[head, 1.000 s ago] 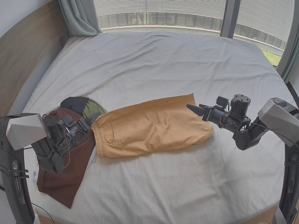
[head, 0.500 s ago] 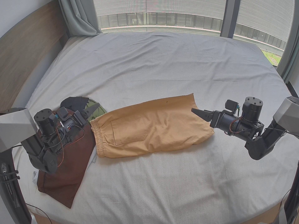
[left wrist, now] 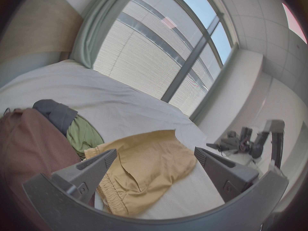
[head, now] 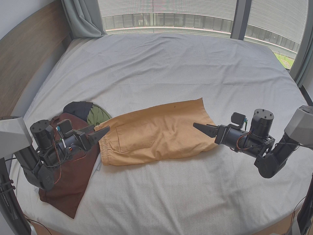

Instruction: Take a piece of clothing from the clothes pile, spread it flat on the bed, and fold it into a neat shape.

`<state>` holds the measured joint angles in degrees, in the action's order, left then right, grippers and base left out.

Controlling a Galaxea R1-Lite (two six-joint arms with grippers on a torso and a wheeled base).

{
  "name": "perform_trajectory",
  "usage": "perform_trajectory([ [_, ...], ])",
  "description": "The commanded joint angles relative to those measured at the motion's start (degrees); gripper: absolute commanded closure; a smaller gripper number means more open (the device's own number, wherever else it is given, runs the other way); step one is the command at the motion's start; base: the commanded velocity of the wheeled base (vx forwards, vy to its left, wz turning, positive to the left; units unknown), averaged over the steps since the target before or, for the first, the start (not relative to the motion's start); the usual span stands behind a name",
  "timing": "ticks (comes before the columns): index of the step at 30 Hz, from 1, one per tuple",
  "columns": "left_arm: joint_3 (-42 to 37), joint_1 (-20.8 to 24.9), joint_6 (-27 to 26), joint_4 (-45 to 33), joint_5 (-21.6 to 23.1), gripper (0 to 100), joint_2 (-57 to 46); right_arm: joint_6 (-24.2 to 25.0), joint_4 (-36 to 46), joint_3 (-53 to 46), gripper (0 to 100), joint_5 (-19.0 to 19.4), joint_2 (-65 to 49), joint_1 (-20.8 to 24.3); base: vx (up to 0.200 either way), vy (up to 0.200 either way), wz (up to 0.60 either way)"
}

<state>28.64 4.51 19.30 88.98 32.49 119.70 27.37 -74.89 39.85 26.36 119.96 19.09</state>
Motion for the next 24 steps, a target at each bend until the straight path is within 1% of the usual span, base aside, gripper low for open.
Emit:
perform_trajectory([
  [1,-2.8,-0.2,-4.1,0.1,3.5,0,-1.0,0.1,0.0,-0.4,0,0.0,1.9,0.2,0.0,0.0,0.0],
  [3,-3.8,-0.7,-7.0,0.1,5.2,0,-1.4,0.1,0.3,-0.7,0,0.0,1.9,0.2,0.0,0.0,0.0],
  [6,-4.6,-1.4,-9.3,0.1,6.7,0,-1.6,0.1,0.4,-1.0,0,0.0,2.1,0.2,0.0,0.0,0.0],
  [9,-5.6,-1.5,-10.0,0.1,8.2,0,-2.2,0.1,0.4,-1.5,0,0.0,2.7,0.2,0.0,0.0,0.0],
  [13,-6.3,-1.5,-10.7,0.1,8.8,0,-2.5,0.1,0.4,-2.4,0,0.0,2.9,0.3,0.0,0.0,0.0],
  [16,-6.5,-1.5,-11.8,0.1,8.8,0,-2.4,0.1,0.4,-2.8,0,0.0,4.3,0.3,0.0,0.0,0.0],
  [24,-6.5,-1.5,-11.9,0.1,8.8,0,-2.3,0.1,0.1,-2.6,0,0.0,6.6,0.3,0.0,0.0,0.0],
])
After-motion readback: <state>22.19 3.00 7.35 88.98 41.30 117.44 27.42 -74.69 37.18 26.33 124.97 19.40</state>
